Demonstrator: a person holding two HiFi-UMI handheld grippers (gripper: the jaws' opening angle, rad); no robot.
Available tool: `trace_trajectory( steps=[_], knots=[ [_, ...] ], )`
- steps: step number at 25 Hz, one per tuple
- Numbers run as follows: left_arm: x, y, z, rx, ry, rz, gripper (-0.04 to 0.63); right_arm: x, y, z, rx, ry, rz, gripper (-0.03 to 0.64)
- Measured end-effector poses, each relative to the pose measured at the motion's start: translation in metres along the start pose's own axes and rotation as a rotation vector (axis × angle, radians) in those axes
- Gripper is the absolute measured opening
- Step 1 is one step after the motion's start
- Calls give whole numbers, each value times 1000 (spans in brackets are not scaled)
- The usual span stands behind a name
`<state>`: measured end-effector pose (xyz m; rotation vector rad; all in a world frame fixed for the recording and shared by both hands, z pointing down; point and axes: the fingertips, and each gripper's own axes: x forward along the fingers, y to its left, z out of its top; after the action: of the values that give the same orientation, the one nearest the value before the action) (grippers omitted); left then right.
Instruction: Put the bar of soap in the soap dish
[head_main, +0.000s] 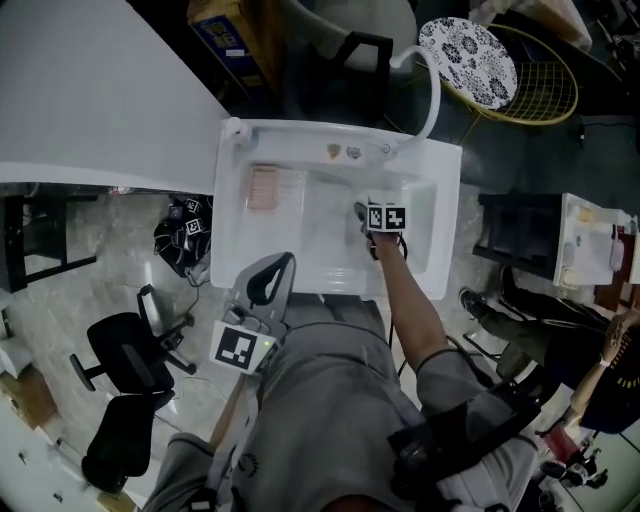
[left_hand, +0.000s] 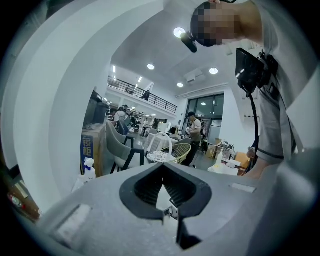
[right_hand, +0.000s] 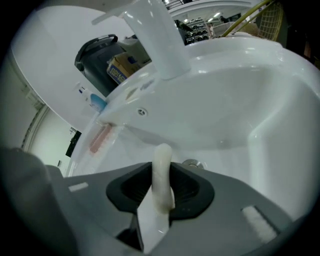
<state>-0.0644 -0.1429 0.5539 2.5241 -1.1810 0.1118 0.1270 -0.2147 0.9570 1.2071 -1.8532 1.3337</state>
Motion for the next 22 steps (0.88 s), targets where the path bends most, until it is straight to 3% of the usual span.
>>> trace_trajectory(
  steps=[9,18,22],
  knots=[
    [10,-1,21,48,-22,-34,2,-93,70,44,-11,-206,174,109],
    [16,-16,60,123,-88,-78,2,-235,152,92,-6,-491,386,109],
    [23,-27,75,166,-137,-124,2,-305,179,114,45,-648,544,109]
  ],
)
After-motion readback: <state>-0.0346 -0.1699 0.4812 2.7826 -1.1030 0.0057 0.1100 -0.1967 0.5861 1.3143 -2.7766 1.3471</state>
